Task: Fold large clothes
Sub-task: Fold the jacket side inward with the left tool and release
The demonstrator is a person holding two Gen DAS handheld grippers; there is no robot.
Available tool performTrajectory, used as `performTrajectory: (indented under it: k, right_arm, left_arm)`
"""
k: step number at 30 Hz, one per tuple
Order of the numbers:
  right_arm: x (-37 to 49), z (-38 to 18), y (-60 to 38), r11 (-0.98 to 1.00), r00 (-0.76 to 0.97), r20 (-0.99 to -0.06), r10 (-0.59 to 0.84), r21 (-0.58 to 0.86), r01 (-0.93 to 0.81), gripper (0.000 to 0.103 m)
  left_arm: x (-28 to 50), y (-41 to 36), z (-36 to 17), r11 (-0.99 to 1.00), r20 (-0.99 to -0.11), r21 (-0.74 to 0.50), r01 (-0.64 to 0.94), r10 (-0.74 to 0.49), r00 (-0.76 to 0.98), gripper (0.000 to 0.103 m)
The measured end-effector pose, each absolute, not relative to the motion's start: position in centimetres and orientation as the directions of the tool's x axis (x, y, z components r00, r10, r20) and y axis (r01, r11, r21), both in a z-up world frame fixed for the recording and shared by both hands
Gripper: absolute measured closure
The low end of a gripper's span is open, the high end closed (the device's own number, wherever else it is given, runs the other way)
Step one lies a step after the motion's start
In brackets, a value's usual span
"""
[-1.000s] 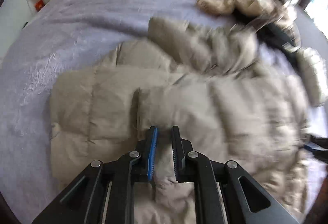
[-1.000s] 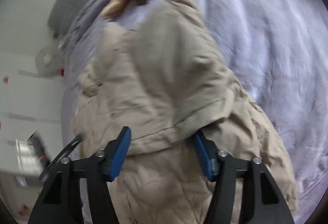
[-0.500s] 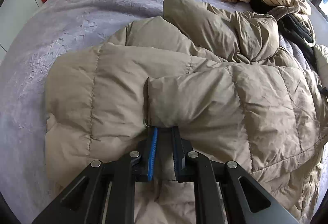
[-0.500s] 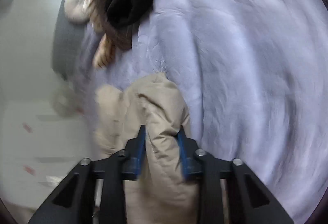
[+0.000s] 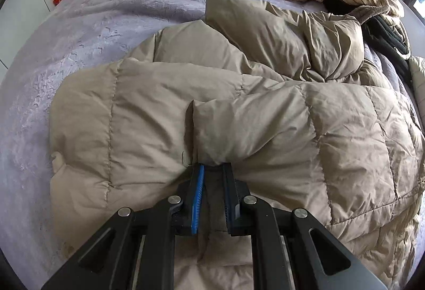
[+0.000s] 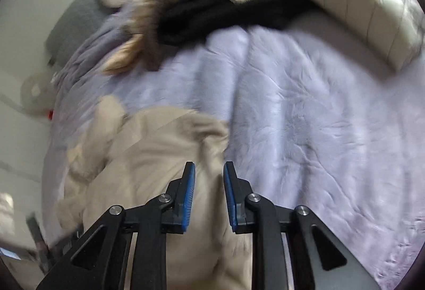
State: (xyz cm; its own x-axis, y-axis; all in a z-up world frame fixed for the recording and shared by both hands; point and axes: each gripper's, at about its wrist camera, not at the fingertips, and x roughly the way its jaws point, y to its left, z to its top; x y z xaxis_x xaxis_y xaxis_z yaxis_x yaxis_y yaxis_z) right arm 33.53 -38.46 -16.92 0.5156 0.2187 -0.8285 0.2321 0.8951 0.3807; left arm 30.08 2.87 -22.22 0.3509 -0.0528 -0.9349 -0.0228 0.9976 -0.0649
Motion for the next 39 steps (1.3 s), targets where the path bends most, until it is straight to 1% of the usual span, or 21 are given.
performTrajectory:
  k: [3,5,7,9,10,15,19,20,21,27,28,29,30,31,32,34,35,36,37,38,39]
  right_arm:
    - [31.2,-15.9,-35.9,0.928,0.506,-0.826,0.249,0.353,0.12,0.079]
    - [30.7,-17.1,-34.7,0.938,0.46,-0.85,0.258,0.335,0.092,0.079]
    - [30.5,-19.2,-34.2,0.962,0.408,-0.89,0.203,0.258,0.085,0.085]
    - [31.1,-21.0,-34.6,0.965,0.388,-0.901,0.194,0.247,0.092,0.095]
    - [31.6,-21.8,-34.5,0.963,0.382,-0.903,0.197,0.251,0.096,0.096]
    - [32.2,-21.9,-35.1,0.96,0.375,-0.906,0.198,0.256,0.114,0.097]
    - [32.0,-21.2,-35.4,0.958,0.367,-0.908,0.202,0.262,0.12,0.096]
    - [31.7,-20.9,-35.2,0.957,0.366,-0.908,0.204,0.264,0.119,0.093]
    - [31.6,-20.5,-35.0,0.956,0.37,-0.905,0.209,0.269,0.117,0.092]
    - [30.2,-18.4,-34.7,0.95,0.362,-0.903,0.232,0.291,0.116,0.091]
    - [29.9,-18.1,-34.7,0.947,0.357,-0.903,0.239,0.297,0.118,0.089]
    - [29.5,-17.9,-34.7,0.945,0.353,-0.903,0.244,0.303,0.121,0.083]
    - [29.0,-17.5,-34.5,0.944,0.344,-0.906,0.248,0.306,0.124,0.069]
    - [28.6,-17.2,-34.4,0.944,0.338,-0.907,0.252,0.308,0.123,0.06]
    - [28.1,-17.0,-34.2,0.944,0.335,-0.907,0.254,0.308,0.119,0.049]
    - [27.3,-16.3,-33.7,0.947,0.323,-0.911,0.258,0.304,0.101,0.048]
    - [27.0,-16.2,-33.5,0.948,0.317,-0.912,0.259,0.303,0.097,0.048]
    - [26.5,-15.9,-33.4,0.949,0.309,-0.915,0.261,0.302,0.094,0.048]
    - [26.2,-15.7,-33.3,0.948,0.303,-0.915,0.265,0.305,0.093,0.047]
    - [25.8,-15.4,-33.2,0.946,0.294,-0.916,0.273,0.311,0.091,0.045]
    - [25.4,-15.2,-33.1,0.945,0.29,-0.916,0.278,0.315,0.089,0.04]
  left_arm:
    - [30.0,2.7,-22.3,0.998,-0.934,-0.058,-0.028,-0.044,0.354,0.089]
    - [30.1,2.7,-22.5,0.998,-0.934,-0.055,-0.033,-0.04,0.355,0.089]
    - [30.1,2.7,-22.6,0.998,-0.933,-0.053,-0.03,-0.039,0.356,0.089]
    - [30.1,2.6,-22.6,0.999,-0.933,-0.05,-0.021,-0.039,0.359,0.089]
    - [30.1,2.6,-22.6,0.999,-0.932,-0.048,-0.017,-0.039,0.361,0.089]
    - [30.3,3.0,-21.9,0.998,-0.933,-0.058,-0.036,-0.041,0.358,0.089]
    - [29.9,4.7,-20.8,0.995,-0.933,-0.037,-0.098,0.0,0.36,0.089]
    - [29.8,5.1,-20.4,0.994,-0.935,-0.032,-0.108,0.008,0.355,0.089]
    - [29.6,5.4,-20.1,0.994,-0.935,-0.027,-0.11,0.014,0.355,0.089]
    - [27.2,5.6,-17.5,0.996,-0.932,-0.006,-0.087,0.026,0.363,0.089]
    - [26.8,5.4,-17.1,0.996,-0.932,-0.008,-0.084,0.023,0.362,0.089]
    - [26.1,5.3,-16.7,0.997,-0.933,-0.014,-0.079,0.015,0.358,0.088]
    - [25.6,5.1,-16.3,0.997,-0.936,-0.019,-0.076,0.009,0.352,0.088]
    - [25.0,4.9,-15.9,0.997,-0.938,-0.022,-0.074,0.005,0.347,0.088]
    - [24.3,4.7,-15.5,0.997,-0.939,-0.021,-0.071,0.004,0.344,0.088]
    - [23.0,4.3,-14.9,0.998,-0.941,-0.012,-0.064,0.01,0.337,0.088]
    - [22.4,4.0,-14.6,0.998,-0.942,-0.003,-0.063,0.018,0.336,0.069]
    - [21.8,3.9,-14.3,0.998,-0.941,0.002,-0.066,0.024,0.337,0.028]
    - [21.1,3.7,-13.8,0.997,-0.937,0.01,-0.072,0.035,0.347,0.013]
    - [20.5,3.6,-13.3,0.997,-0.93,0.022,-0.075,0.048,0.363,0.006]
    - [19.7,3.2,-12.9,0.997,-0.927,0.035,-0.069,0.058,0.371,0.006]
